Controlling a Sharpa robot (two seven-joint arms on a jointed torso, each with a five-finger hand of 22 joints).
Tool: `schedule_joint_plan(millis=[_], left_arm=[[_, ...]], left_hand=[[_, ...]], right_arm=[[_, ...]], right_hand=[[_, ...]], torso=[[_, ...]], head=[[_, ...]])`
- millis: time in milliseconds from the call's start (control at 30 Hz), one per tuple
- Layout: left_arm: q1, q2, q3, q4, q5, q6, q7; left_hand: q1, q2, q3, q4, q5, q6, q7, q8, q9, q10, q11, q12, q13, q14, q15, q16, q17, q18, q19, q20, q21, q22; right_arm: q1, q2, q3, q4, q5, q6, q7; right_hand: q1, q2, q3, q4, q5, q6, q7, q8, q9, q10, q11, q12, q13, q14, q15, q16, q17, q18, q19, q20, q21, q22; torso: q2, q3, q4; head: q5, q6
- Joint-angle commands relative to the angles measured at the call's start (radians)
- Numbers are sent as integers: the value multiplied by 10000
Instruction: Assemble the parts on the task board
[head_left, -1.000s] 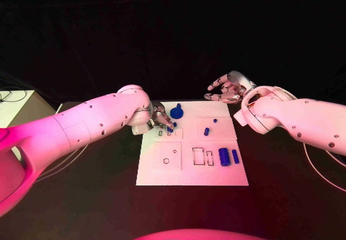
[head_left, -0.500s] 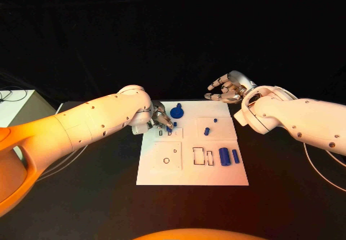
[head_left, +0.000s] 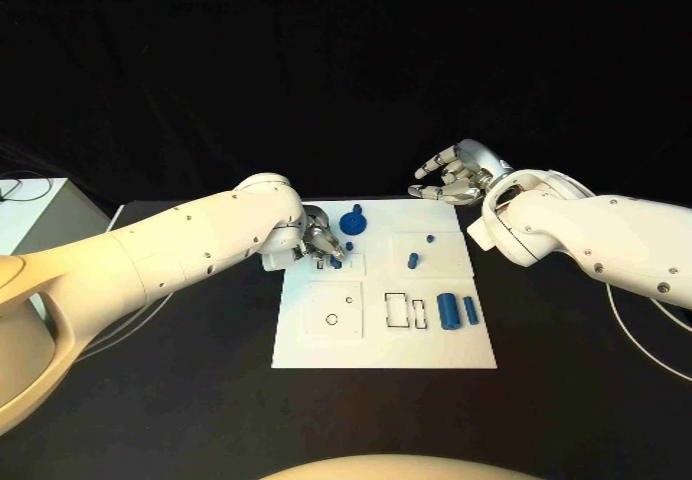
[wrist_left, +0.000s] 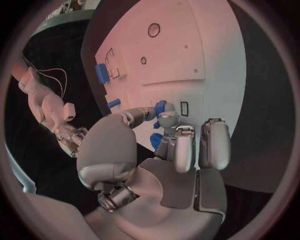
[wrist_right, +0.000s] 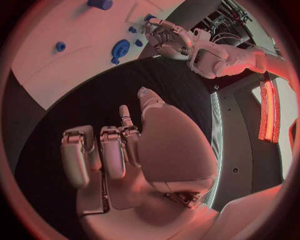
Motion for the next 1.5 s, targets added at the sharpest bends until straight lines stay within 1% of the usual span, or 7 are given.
schedule_joint_plan(millis=[33, 300, 600, 800, 967, 1233, 1500], left_arm=[[-14, 22, -14, -8, -90, 28, 64], [-67, 38, -35, -11, -168, -253, 97], [-91, 10, -46, 58, -295, -175, 93], [-99, 3, -50, 104, -338, -286, 97], [-123, -2, -52, 154, -350, -400, 100], [-172, -49, -57, 271, -432, -452, 97], [-227, -91, -62, 379, -542, -550, 97]], left_hand=[[17, 123, 1513, -1526, 41, 399, -332, 60, 1543, 94, -15, 48, 2, 1057, -83, 42, 2633, -119, 67, -14, 49, 205], [7, 144, 1513, -1514, 43, 409, -341, 63, 1552, 111, -23, 61, 17, 1057, -89, 42, 2633, -125, 86, -19, 59, 230], [7, 153, 1517, -1514, 44, 412, -346, 64, 1557, 110, -27, 55, 5, 1057, -92, 42, 2633, -125, 88, -22, 60, 232], [7, 153, 1517, -1514, 44, 412, -346, 64, 1557, 110, -27, 55, 5, 1057, -92, 42, 2633, -125, 88, -22, 60, 232], [15, 169, 1530, -1524, 48, 418, -355, 66, 1567, 111, -37, 48, -7, 1057, -99, 42, 2633, -127, 96, -27, 65, 242], [33, 193, 1553, -1544, 50, 424, -364, 67, 1579, 115, -47, 46, -10, 1057, -109, 42, 2633, -127, 97, -35, 65, 241], [41, 199, 1561, -1555, 51, 428, -368, 68, 1584, 123, -51, 53, -1, 1057, -114, 42, 2633, -129, 104, -39, 69, 251]], right_arm=[[-4, 1, 5, 32, -99, 70, 94], [-4, -11, 5, 57, -99, 77, 97], [-4, -27, 5, 63, -99, 89, 95], [-4, -26, 5, 63, -99, 93, 97], [-4, -27, 5, 64, -99, 93, 100], [-4, -40, 5, 66, -99, 96, 96], [-7, -48, 5, 85, -99, 98, 99]], right_hand=[[-41, -26, 46, -7, 63, -56, -20, 3, 5, 295, -29, -32, 1942, 826, -24, -51, 1747, -145, 1065, -12, 46, 2634], [-61, -32, 62, -1, 74, -60, -20, 12, 9, 302, -29, -23, 1947, 823, -23, -56, 1736, -145, 1065, -11, 46, 2634], [-61, -32, 62, -1, 74, -60, -20, 12, 9, 302, -29, -23, 1947, 823, -23, -56, 1736, -145, 1065, -11, 46, 2634], [-61, -32, 62, -1, 74, -60, -20, 12, 9, 302, -29, -23, 1947, 823, -23, -56, 1736, -145, 1065, -11, 46, 2634], [-79, -33, 72, 3, 79, -62, -20, 19, 12, 297, -29, -29, 1941, 823, -23, -57, 1736, -145, 1065, -11, 46, 2634], [-79, -33, 72, 3, 79, -62, -20, 19, 12, 297, -29, -29, 1941, 823, -23, -57, 1736, -145, 1065, -11, 46, 2634], [-79, -33, 72, 3, 79, -62, -20, 19, 12, 297, -29, -29, 1941, 823, -23, -57, 1736, -145, 1065, -11, 46, 2634]], torso=[[5, 6, 11], [8, 2, -2], [-11, 2, 19], [-7, -4, 16], [-1, -1, 4], [-10, -2, 21], [-11, -3, 17]], head=[[-10, 4], [-24, -24], [-46, -91], [-44, -87], [-46, -98], [-67, -124], [-61, -138]])
